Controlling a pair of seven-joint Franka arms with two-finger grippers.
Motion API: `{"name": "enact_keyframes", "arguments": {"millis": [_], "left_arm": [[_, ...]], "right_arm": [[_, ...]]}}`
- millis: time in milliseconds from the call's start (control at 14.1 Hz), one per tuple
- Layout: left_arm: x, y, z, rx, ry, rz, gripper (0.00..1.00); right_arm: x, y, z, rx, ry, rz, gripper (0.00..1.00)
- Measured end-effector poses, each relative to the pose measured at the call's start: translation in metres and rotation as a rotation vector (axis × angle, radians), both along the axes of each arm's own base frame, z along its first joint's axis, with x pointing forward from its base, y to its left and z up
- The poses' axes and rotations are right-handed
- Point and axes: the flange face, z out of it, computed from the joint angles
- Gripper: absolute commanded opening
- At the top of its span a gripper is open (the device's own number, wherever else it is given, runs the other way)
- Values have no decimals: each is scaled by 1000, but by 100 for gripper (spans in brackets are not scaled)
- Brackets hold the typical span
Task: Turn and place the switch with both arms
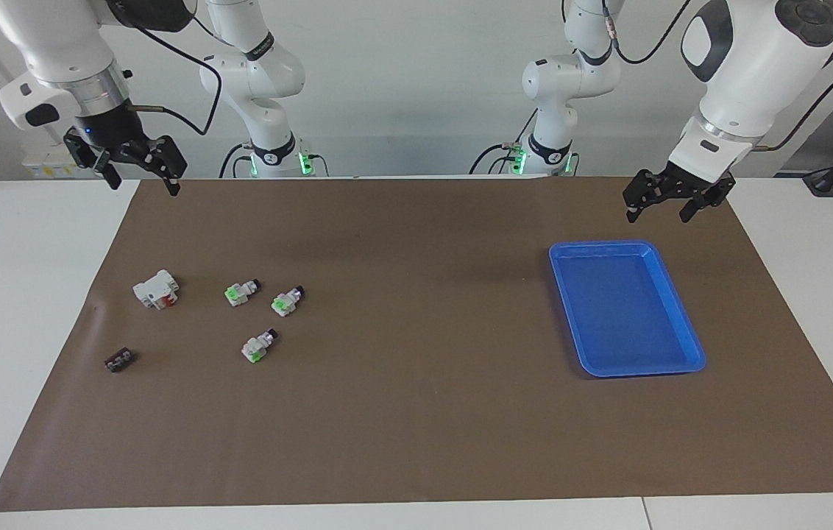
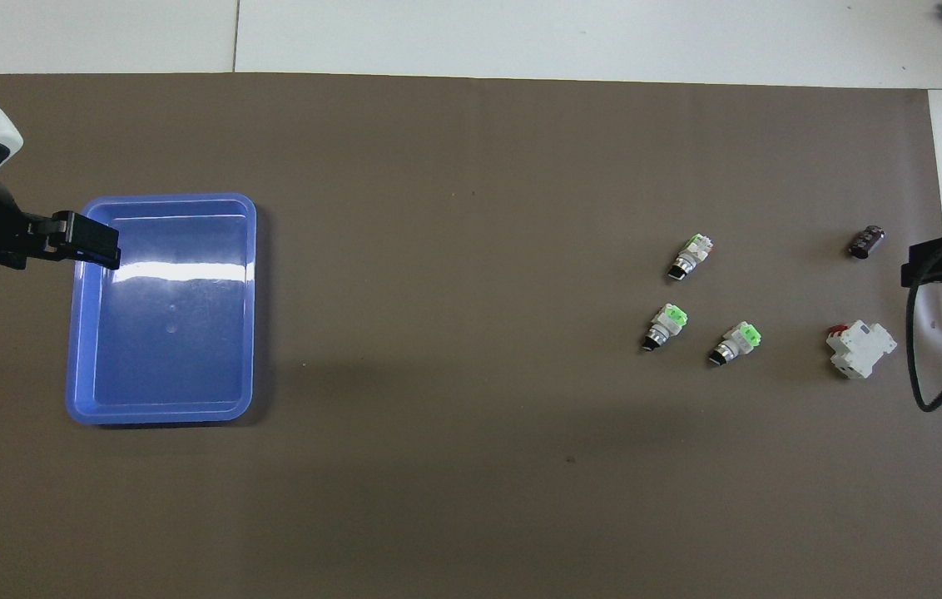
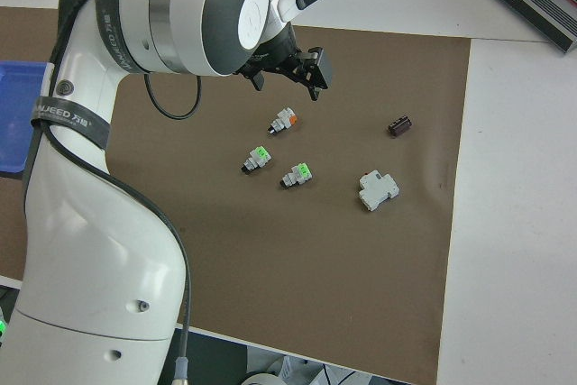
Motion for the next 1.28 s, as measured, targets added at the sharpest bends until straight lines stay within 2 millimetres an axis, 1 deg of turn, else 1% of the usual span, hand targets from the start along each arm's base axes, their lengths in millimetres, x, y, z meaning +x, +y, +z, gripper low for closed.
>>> {"name": "enact_keyframes", "arguments": {"millis": [71,142,213,427,640,712,854,925,996,1139,1281], "left_arm": [[0,0,0,0,0,0,100],[0,0,0,0,0,0,100],[0,0,0,0,0,0,100],[0,0,0,0,0,0,100],[0,0,0,0,0,0,100],[0,0,0,0,0,0,100],[0,0,0,0,0,0,100],[0,0,0,0,0,0,100],[0,0,0,0,0,0,100],[0,0,0,0,0,0,100],[0,0,0,0,0,0,100]], "right_arm": [[4,6,-9,2,-15,-39,100],[9,19,-23,4,-30,-72,100],[13,36,-43,7,-41,-101,100],[23,82,-121,13,-44,-216,100],[38,115,-213,12,-38,-349,100],[40,122,-242,10,-33,-374,100],[36,124,-282,2,-13,-414,100],[32,123,-296,0,-6,-435,100],[27,123,-305,2,-6,-458,100],[22,127,-314,22,-7,-501,100],[19,130,-318,44,3,-535,100]]}}
